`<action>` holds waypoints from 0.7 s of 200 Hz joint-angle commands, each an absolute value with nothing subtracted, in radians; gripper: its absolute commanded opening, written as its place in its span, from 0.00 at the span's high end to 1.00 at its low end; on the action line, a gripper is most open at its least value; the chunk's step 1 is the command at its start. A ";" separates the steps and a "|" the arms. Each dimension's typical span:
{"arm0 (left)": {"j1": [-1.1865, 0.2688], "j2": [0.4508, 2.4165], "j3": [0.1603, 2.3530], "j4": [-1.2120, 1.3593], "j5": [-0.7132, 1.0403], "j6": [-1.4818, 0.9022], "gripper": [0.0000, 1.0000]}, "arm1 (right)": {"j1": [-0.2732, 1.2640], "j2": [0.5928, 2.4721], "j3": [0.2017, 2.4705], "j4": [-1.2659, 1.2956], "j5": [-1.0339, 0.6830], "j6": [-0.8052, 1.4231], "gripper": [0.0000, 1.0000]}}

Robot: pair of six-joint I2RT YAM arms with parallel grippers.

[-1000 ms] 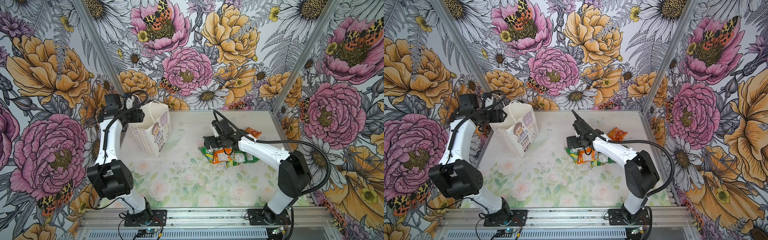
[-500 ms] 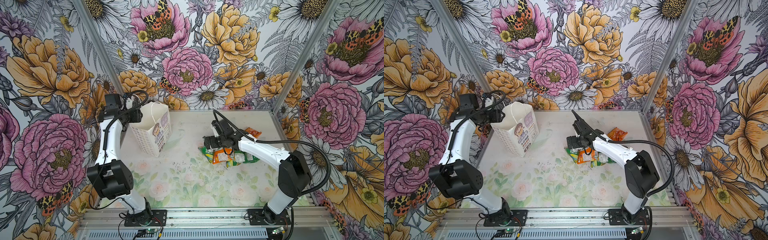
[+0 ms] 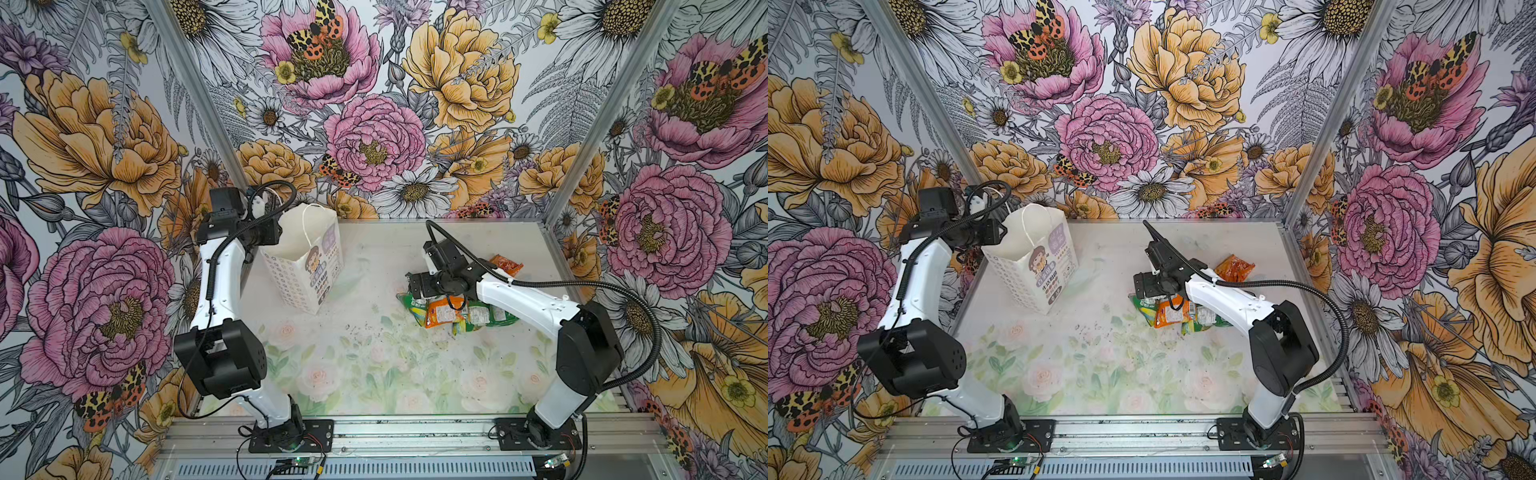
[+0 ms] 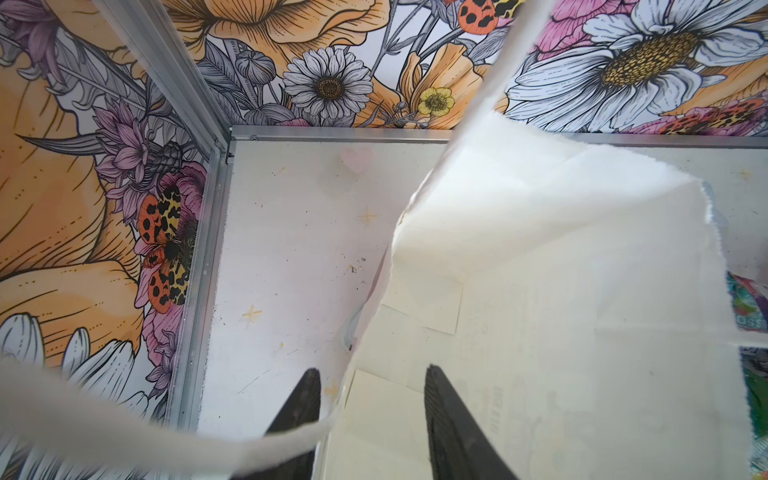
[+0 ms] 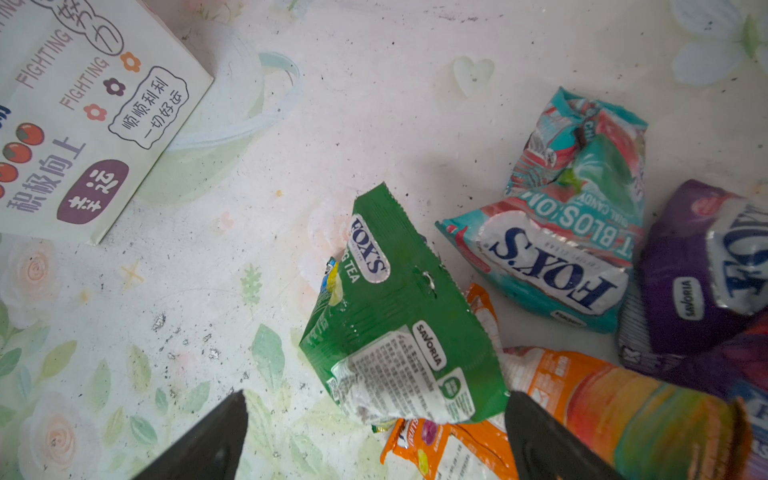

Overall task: Place the snacks into the paper bag
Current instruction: 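Hold the bag open with the left gripper while the right hovers over snacks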

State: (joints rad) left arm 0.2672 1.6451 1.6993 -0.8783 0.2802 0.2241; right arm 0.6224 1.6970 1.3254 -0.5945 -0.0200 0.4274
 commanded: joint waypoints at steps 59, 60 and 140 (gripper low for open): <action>0.259 1.652 1.674 -0.868 0.260 0.224 0.67 | 0.618 1.660 1.306 -0.593 0.006 0.417 0.02; 0.259 1.652 1.674 -0.867 0.260 0.222 0.67 | 0.618 1.660 1.305 -0.593 0.006 0.417 0.02; 0.254 1.660 1.680 -0.866 0.246 0.201 0.95 | 0.617 1.651 1.296 -0.594 0.011 0.417 0.02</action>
